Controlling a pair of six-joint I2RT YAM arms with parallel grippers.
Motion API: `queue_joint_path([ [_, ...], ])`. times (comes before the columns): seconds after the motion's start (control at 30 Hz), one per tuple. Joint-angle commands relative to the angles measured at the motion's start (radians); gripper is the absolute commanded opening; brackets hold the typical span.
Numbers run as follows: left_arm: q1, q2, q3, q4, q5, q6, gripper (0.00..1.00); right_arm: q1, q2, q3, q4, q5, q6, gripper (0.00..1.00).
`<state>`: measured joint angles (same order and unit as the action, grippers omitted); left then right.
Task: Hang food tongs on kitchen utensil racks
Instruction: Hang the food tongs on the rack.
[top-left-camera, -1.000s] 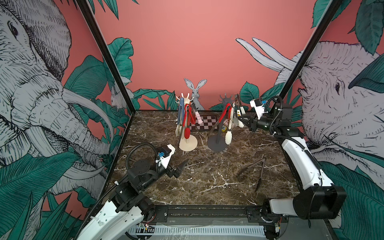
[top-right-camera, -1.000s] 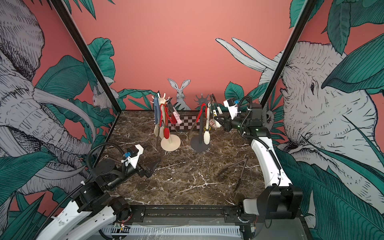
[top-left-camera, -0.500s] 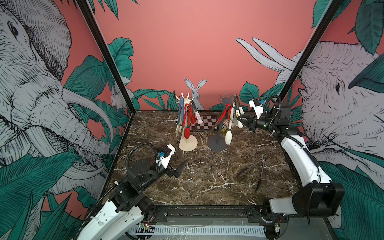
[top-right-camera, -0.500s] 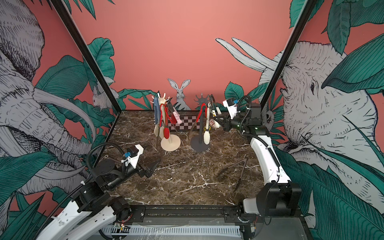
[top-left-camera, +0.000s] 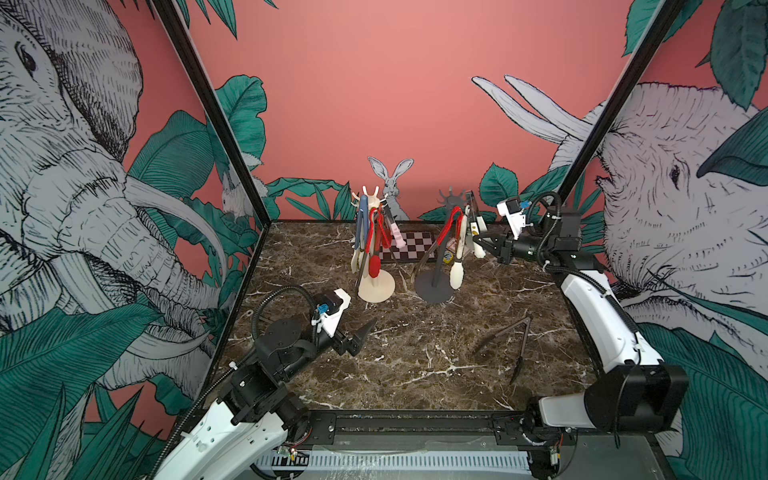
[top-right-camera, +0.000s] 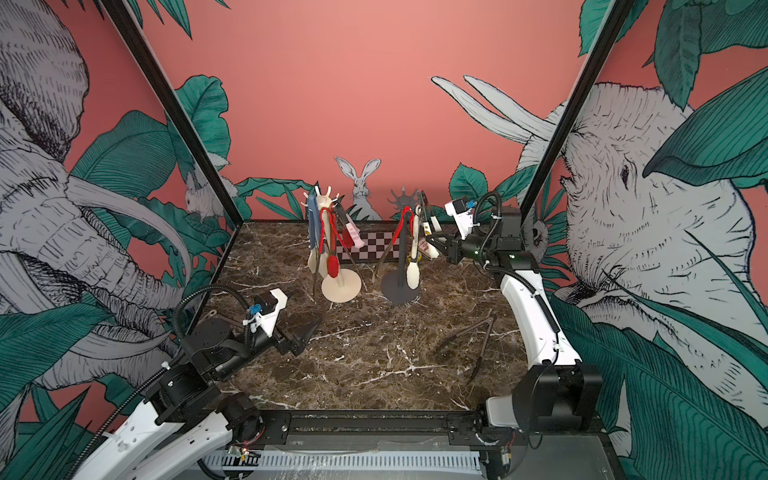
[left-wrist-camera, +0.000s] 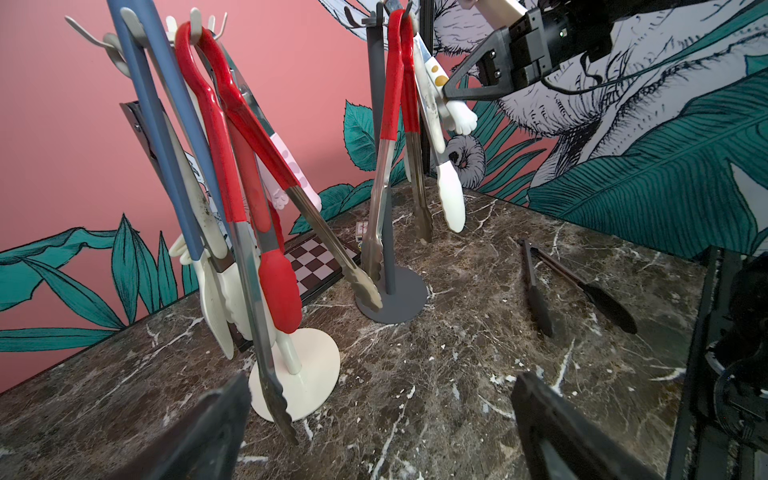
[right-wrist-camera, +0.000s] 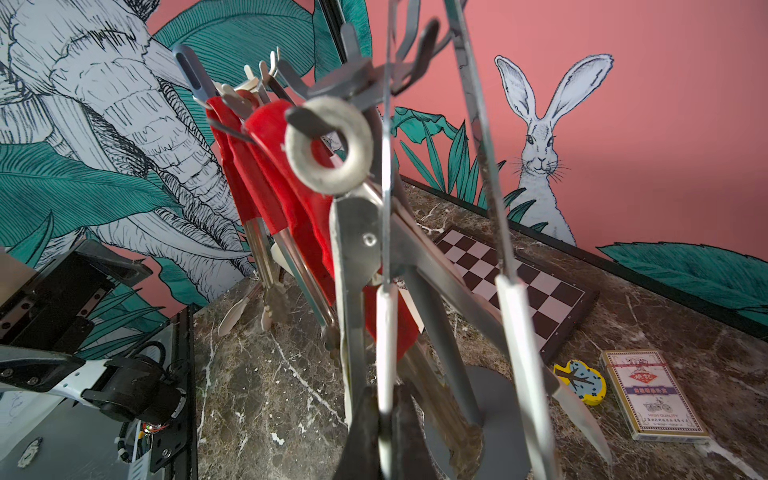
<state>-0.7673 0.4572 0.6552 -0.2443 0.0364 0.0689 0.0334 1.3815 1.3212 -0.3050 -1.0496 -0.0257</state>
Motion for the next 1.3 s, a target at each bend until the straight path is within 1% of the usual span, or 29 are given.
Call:
queue_joint_path([
  [0.0,0.0,-0.003,-0.002,0.004,-0.001,0.013,0.99,-0.005,0.005,-0.002,0.008,-0.042,-0.01,0.0],
  [0.37,0.0,-0.019,-0.005,-0.007,-0.004,0.009,0.99,-0.009,0.011,-0.002,-0.037,-0.056,-0.026,0.0],
  [0.4,-0.001,-0.02,-0.005,-0.007,-0.003,0.008,1.0,-0.01,0.011,-0.032,-0.039,-0.057,-0.027,0.0],
  [0.5,0.0,-0.025,-0.006,-0.009,-0.004,0.007,0.99,-0.011,0.01,-0.036,-0.05,-0.058,-0.028,0.02],
  [0.6,0.0,-0.026,-0.005,-0.011,-0.004,0.005,1.0,-0.014,0.009,-0.04,-0.062,-0.055,-0.034,0.11],
  [0.7,0.0,-0.029,-0.003,-0.013,-0.006,0.005,0.99,-0.015,0.001,-0.046,-0.067,-0.048,-0.035,0.26],
  [0.8,0.0,-0.032,-0.003,-0.016,-0.012,0.005,1.0,-0.017,-0.008,-0.051,-0.072,-0.034,-0.043,0.36],
  [0.83,0.0,-0.034,-0.003,-0.014,-0.012,0.004,1.0,-0.017,-0.012,-0.053,-0.066,-0.026,-0.04,0.41],
  [0.93,0.0,-0.034,-0.003,-0.013,-0.017,0.001,1.0,-0.017,-0.03,-0.068,-0.04,-0.003,-0.034,0.51],
  [1.07,0.0,-0.033,-0.003,-0.01,-0.028,-0.006,0.99,-0.017,-0.066,-0.096,0.01,0.034,-0.021,0.61],
  [1.27,0.0,-0.038,-0.015,-0.016,-0.067,-0.029,1.0,-0.018,-0.159,-0.185,0.186,0.109,0.068,0.72],
])
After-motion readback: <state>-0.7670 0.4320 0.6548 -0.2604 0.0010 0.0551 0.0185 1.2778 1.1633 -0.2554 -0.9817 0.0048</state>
